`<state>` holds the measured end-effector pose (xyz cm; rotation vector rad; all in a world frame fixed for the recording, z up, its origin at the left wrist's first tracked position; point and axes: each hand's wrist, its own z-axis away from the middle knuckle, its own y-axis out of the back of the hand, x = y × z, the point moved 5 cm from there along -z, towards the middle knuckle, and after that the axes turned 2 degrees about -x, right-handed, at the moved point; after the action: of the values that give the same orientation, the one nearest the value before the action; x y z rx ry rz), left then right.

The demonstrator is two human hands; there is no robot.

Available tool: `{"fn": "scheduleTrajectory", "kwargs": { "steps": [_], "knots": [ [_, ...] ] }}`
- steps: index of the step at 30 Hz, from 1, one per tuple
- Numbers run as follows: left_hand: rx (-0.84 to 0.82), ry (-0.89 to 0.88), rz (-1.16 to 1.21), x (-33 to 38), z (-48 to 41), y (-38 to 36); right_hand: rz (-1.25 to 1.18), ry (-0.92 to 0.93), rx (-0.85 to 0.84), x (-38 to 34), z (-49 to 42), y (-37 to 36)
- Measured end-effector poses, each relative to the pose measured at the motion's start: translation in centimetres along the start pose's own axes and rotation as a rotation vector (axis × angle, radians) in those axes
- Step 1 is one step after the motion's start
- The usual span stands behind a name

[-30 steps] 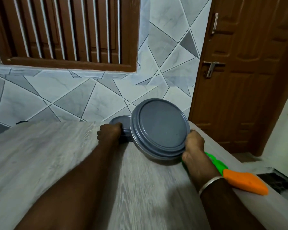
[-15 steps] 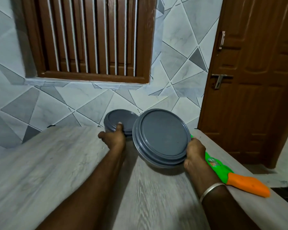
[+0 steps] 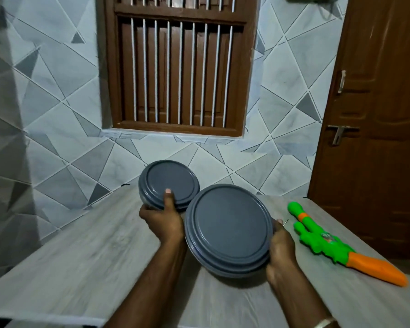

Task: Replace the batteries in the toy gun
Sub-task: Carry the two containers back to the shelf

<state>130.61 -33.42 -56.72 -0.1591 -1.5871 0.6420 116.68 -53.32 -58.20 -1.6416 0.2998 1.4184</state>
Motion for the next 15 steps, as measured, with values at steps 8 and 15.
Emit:
{"fn": "scheduleTrajectory", "kwargs": {
  "steps": [8, 15],
  "knots": [
    [-0.027, -0.052, 0.052, 1.8, 1.0, 1.9, -0.043, 0.026, 0.033, -0.5, 2.4, -0.4],
    [-0.072, -0.038, 0.012, 0.8, 0.3, 0.3, -0.02, 0.04, 0.02, -0.9, -0.2, -0.5]
  ]
}}
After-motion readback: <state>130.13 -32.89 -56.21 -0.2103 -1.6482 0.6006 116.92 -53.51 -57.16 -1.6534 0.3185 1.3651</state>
